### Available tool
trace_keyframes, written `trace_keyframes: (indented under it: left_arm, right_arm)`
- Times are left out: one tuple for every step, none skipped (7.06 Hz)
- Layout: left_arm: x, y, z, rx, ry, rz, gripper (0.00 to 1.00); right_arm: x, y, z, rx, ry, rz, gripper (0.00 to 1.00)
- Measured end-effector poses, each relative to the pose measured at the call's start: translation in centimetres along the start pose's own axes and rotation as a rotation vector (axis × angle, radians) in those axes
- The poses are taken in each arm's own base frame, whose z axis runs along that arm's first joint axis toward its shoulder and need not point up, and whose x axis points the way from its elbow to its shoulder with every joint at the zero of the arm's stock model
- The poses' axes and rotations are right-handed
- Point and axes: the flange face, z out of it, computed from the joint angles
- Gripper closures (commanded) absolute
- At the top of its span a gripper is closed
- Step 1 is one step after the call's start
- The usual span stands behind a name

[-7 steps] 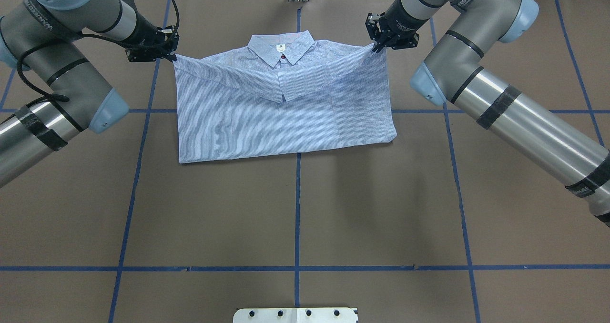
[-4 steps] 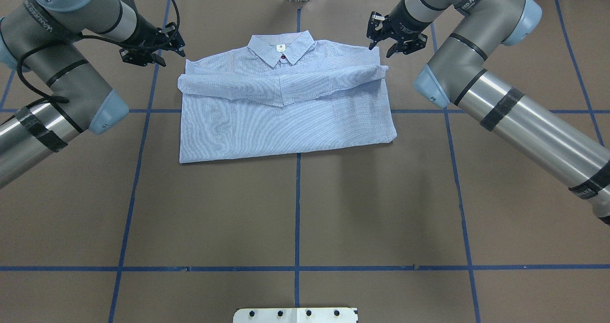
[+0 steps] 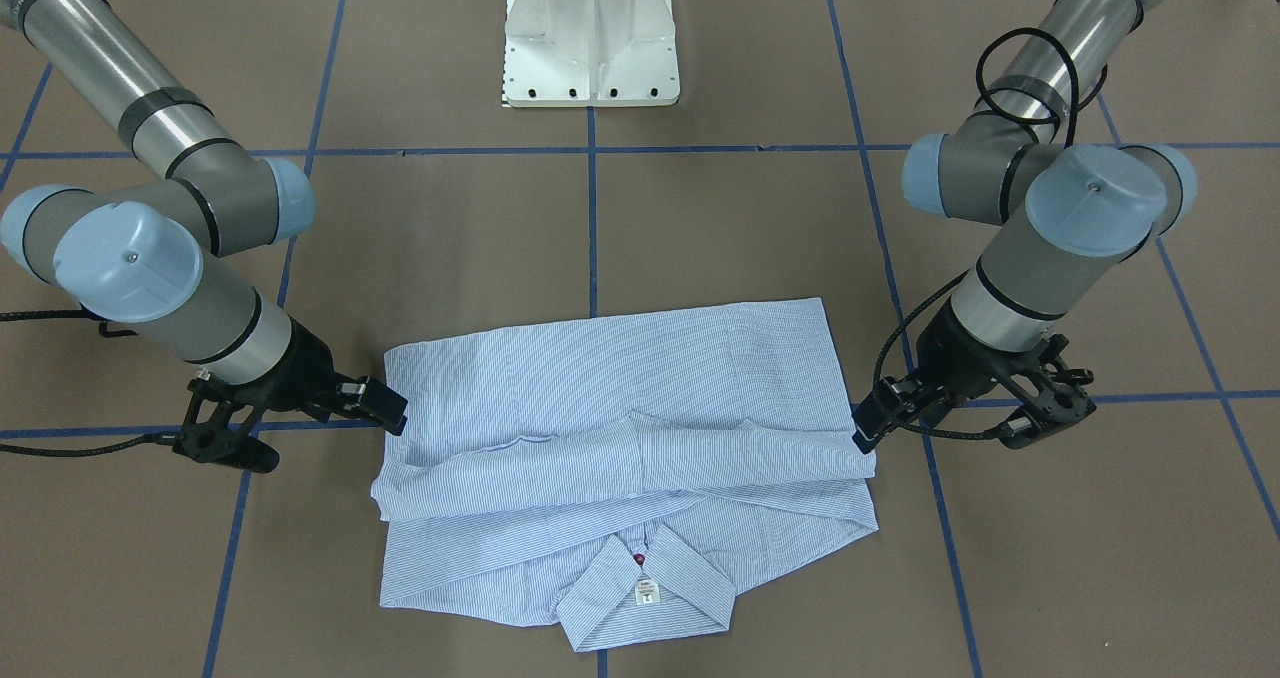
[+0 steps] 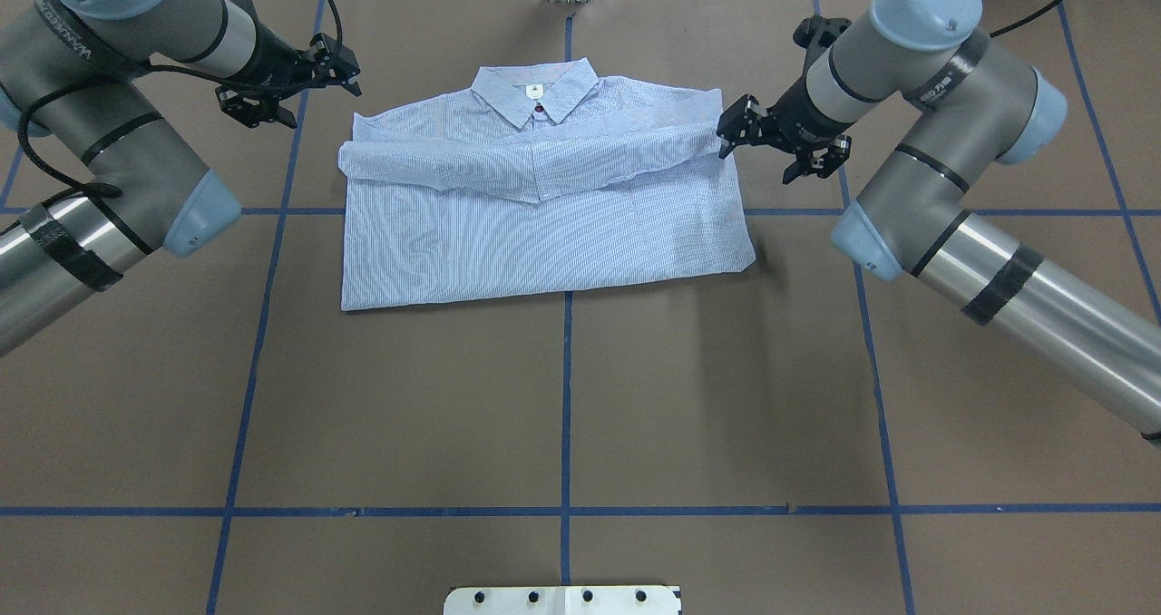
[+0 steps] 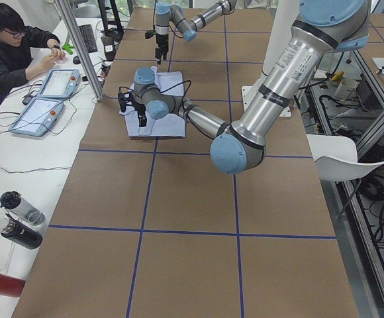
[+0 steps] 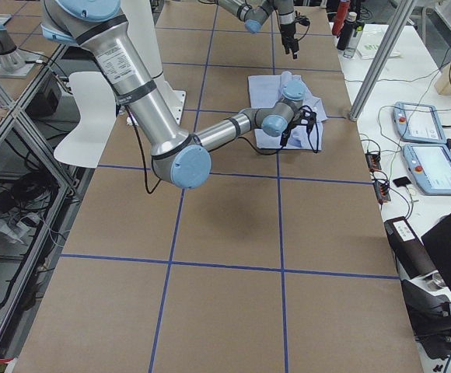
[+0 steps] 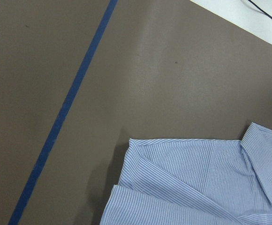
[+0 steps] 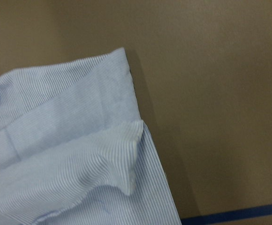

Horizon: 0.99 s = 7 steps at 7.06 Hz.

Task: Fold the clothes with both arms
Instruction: 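Grasp the folded edge with the right gripper and drag the shirt toward it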

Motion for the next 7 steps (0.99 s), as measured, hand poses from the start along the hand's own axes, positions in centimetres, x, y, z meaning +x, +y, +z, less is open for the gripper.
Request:
trace_keyframes:
  left_arm:
    - [0.2,0.1,-0.3,0.002,0.006,0.002,0.00]
    - [0.3,0.2,-0.5,0.003,0.009,0.004,0.00]
    - [0.3,0.2,-0.6,0.004,0.011,0.005,0.00]
    - [0.4,0.2,-0.6,0.004,0.012,0.005,0.00]
    - [0.4,0.2,-0.7,0.004,0.012,0.005,0.00]
    - [0.4,0.2,-0.7,0.004,0.013,0.005,0.00]
    - [0.4,0.3,-0.8,0.004,0.014,0.006,0.00]
  right_arm:
    - [0.2,2.0,1.4,-0.012,0.011,-0.019,0.03]
    - [0.2,3.6,2.6,-0.025,0.020,-0.034,0.06]
    - [0.3,4.5,3.4,-0.036,0.028,-0.042,0.18]
    - [0.6,5.0,4.0,-0.045,0.035,-0.045,0.28]
    - [0.8,5.4,4.4,-0.050,0.040,-0.047,0.29]
    - [1.0,5.6,4.7,-0.055,0.043,-0.048,0.36]
    - [1.0,5.8,4.8,-0.057,0.045,-0.048,0.58]
